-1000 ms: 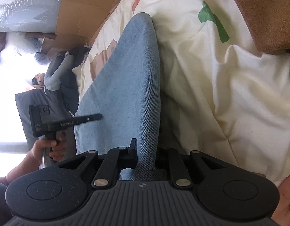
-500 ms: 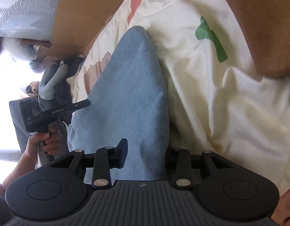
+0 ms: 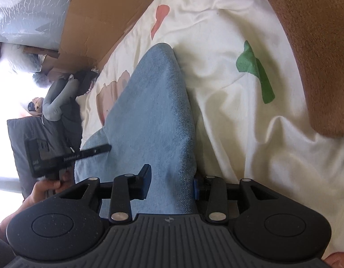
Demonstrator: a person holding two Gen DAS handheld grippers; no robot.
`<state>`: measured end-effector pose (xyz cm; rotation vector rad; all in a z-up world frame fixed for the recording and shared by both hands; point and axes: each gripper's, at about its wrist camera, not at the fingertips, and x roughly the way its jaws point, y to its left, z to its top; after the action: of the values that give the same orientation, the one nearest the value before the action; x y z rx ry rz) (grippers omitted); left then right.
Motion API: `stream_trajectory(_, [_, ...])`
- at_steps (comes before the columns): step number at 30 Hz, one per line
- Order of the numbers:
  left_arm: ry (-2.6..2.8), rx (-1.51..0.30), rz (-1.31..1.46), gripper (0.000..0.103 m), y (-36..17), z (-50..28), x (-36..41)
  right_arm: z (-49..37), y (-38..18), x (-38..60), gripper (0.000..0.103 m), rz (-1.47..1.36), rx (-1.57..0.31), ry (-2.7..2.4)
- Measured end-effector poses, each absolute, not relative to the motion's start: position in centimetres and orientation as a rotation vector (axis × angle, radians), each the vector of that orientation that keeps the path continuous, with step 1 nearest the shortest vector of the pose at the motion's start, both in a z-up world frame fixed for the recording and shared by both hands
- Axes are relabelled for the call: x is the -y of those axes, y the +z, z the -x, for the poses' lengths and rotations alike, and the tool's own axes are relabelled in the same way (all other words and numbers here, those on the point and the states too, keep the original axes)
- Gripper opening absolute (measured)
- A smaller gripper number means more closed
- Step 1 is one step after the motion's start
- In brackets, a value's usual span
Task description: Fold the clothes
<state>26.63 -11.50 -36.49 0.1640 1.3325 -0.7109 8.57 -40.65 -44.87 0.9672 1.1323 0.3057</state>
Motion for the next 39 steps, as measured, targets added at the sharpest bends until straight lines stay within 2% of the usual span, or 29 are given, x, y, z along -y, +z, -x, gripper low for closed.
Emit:
stream_trajectory(9, [-0.756,-1.439,-0.193,0.002,-36.8,-21.2,9.9,-9.5,-45.4,40.8,0.036,-0.986,-1.107,0.286])
stream_trajectory(12, [-0.771,-1.456,-0.201,0.002,-36.7,-19.7,9.3,-10.1,-45.1,40.4,0.026,-0.95,-1.116,0.277])
stream_trajectory(14, [-0.774,-1.466,-0.196,0.002,-36.6,-18.9,8.9,-10.4,-44.5,40.1,0.016,-0.916,-1.138,0.274])
stream_trajectory(17, [-0.784,-1.479,-0.183,0.002,-36.5,-18.0,8.1,-10.5,-43.2,39.9,0.008,-0.888,-1.166,0.267])
stream_trajectory(27, [-0.786,-1.486,-0.104,0.002,-36.6,-16.0,5.6,-12.2,-41.1,37.9,0.011,-0.732,-1.31,0.305])
stream_trajectory(30, [-0.792,-1.474,-0.092,0.002,-36.5,-15.6,5.1,-12.4,-41.1,37.9,0.007,-0.727,-1.331,0.3])
stream_trajectory(39, [-0.81,-1.447,-0.018,0.002,-36.8,-15.2,3.4,-14.4,-33.9,34.1,0.006,-0.58,-1.381,0.326])
